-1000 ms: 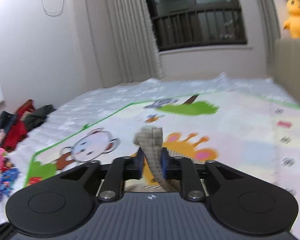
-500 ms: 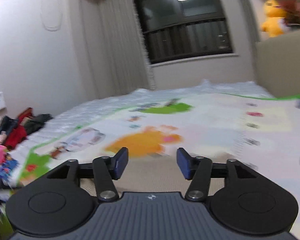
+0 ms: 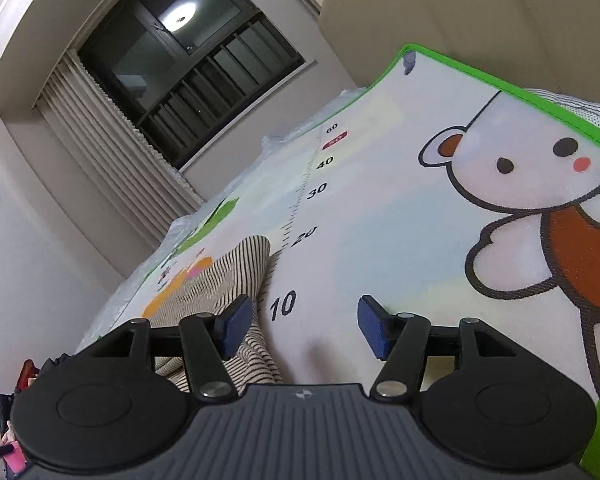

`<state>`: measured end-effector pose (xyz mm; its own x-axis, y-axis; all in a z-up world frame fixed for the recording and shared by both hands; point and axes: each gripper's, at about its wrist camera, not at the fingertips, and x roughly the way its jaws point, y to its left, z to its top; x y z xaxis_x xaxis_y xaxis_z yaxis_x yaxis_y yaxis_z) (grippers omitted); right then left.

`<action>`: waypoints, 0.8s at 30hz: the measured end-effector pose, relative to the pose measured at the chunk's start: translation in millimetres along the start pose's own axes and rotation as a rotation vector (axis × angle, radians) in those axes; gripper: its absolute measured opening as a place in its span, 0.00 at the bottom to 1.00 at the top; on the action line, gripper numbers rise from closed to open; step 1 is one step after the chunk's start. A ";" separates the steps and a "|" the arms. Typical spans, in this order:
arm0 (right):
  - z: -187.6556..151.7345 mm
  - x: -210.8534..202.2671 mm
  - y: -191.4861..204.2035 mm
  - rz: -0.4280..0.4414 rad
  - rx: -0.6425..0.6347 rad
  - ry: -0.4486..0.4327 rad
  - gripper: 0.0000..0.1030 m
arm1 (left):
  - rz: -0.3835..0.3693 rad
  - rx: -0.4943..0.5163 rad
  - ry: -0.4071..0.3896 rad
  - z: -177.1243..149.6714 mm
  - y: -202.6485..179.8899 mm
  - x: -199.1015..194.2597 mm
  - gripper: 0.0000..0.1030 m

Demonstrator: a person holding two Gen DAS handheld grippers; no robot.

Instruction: Fold clothes

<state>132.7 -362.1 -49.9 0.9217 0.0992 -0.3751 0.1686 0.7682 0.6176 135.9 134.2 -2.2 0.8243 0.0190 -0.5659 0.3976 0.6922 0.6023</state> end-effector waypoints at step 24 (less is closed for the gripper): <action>1.2 6.6 -4.4 0.032 0.036 0.022 0.67 | 0.156 -1.174 0.011 -34.4 184.5 55.2 0.94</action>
<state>138.5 -365.6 -54.2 0.9191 0.1376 -0.3693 0.1516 0.7414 0.6537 240.9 287.8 58.3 0.8255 0.1639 -0.5401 -0.3250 0.9203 -0.2176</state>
